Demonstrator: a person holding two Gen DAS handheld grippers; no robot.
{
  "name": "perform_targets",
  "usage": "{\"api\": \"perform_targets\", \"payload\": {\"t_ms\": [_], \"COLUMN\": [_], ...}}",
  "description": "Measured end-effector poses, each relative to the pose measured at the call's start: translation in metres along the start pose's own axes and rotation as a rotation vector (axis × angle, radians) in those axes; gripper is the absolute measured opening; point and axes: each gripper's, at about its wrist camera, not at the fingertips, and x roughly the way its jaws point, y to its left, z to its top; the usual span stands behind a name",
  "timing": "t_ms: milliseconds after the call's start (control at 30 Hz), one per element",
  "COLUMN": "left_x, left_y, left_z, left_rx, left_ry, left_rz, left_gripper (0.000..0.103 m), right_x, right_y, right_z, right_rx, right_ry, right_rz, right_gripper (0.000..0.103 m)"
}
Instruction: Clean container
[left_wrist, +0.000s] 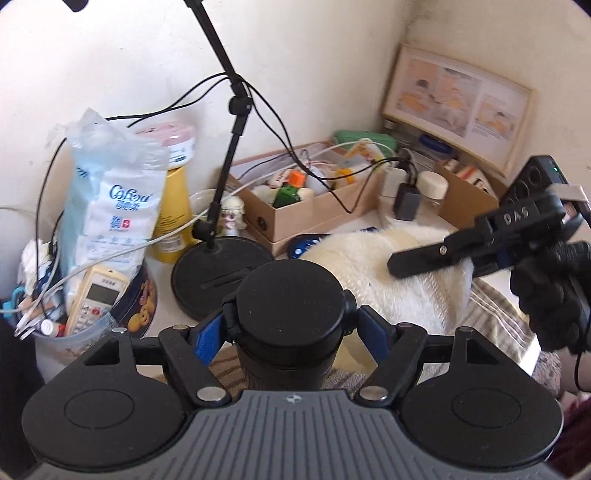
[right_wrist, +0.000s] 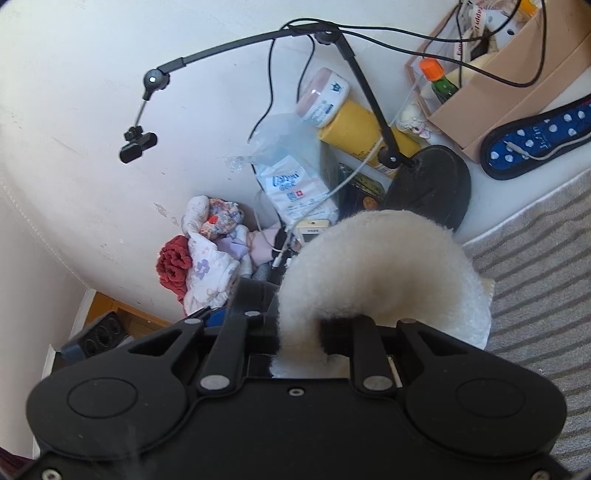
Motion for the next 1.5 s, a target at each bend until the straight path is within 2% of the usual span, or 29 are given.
{"api": "perform_targets", "payload": {"t_ms": [133,300,433,900,1067,1500], "left_x": [0.001,0.000,-0.001,-0.003,-0.005,-0.003], "left_y": [0.002,-0.011,-0.013,-0.008,-0.016,-0.016], "left_z": [0.001,-0.002,-0.004,-0.007,-0.008,-0.007], "left_rx": [0.034,0.071,0.073,0.066,0.053,0.046], "left_ry": [0.004,-0.004,-0.012,-0.022,-0.023,-0.021], "left_rz": [-0.042,-0.027,-0.020,-0.016,-0.003,0.003], "left_gripper": [0.075,0.075,0.075,0.075,0.075,0.075], "right_x": [0.000,0.010,0.024,0.039,0.047,0.066], "right_y": [0.016,0.042,0.048,0.016,0.003,-0.033], "right_z": [0.008,0.018,0.019,0.005,0.002,-0.011], "right_rx": [-0.054,-0.168,-0.195,-0.087,-0.073,-0.023], "right_ry": [0.006,0.043,0.081,0.086,0.115,0.175], "right_rz": [0.050,0.057,0.062,0.016,-0.045,-0.136], "right_gripper": [0.017,0.017,0.017,0.017,0.017,0.017]}}
